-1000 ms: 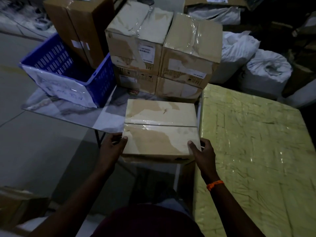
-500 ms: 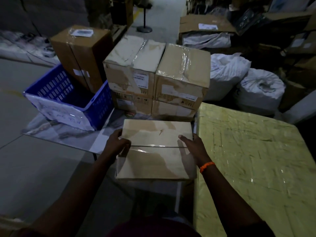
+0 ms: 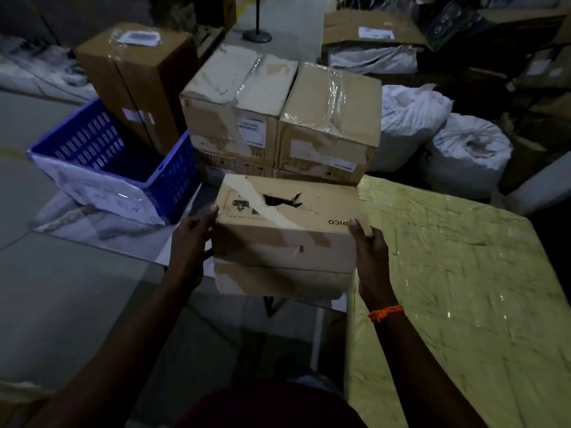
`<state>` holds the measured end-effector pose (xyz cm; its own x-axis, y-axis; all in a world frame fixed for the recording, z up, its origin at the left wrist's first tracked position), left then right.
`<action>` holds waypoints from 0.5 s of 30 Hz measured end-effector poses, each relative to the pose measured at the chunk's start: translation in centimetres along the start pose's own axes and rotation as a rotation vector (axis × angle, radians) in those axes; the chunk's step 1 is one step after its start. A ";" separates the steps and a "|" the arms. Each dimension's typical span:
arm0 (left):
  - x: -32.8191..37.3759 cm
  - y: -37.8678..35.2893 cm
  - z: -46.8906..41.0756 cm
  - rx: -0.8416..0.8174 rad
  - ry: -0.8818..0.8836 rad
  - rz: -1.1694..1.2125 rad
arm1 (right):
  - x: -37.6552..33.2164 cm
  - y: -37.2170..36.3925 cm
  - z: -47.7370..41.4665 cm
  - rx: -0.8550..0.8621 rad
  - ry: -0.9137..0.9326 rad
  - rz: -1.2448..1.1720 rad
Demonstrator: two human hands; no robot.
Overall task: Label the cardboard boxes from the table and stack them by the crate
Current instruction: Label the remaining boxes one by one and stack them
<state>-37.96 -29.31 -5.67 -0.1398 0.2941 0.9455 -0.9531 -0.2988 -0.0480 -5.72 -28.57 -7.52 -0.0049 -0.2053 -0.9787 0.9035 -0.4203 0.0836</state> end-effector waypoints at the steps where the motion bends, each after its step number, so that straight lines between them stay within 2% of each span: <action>1: -0.6 0.3 0.1 0.004 0.016 -0.004 | 0.3 0.1 0.5 0.002 -0.002 0.003; 8: -4.8 2.2 2.0 -0.012 -0.001 -0.158 | 4.0 1.2 3.4 0.039 0.037 0.070; 15: -5.7 2.2 2.5 -0.001 -0.011 -0.136 | 4.5 1.1 4.2 0.011 0.045 0.086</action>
<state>-38.62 -33.91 -10.36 -0.0064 0.3222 0.9467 -0.9634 -0.2558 0.0806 -6.57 -33.64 -11.04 0.0916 -0.2008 -0.9753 0.8950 -0.4129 0.1691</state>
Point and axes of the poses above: each hand's wrist, its own z-axis away from the middle knuckle, its own y-axis out of the back of the hand, x = y × z, the point moved 2 cm from there along -z, towards the middle knuckle, and after that the axes turned 5 degrees about -z, right-handed, at the moved point
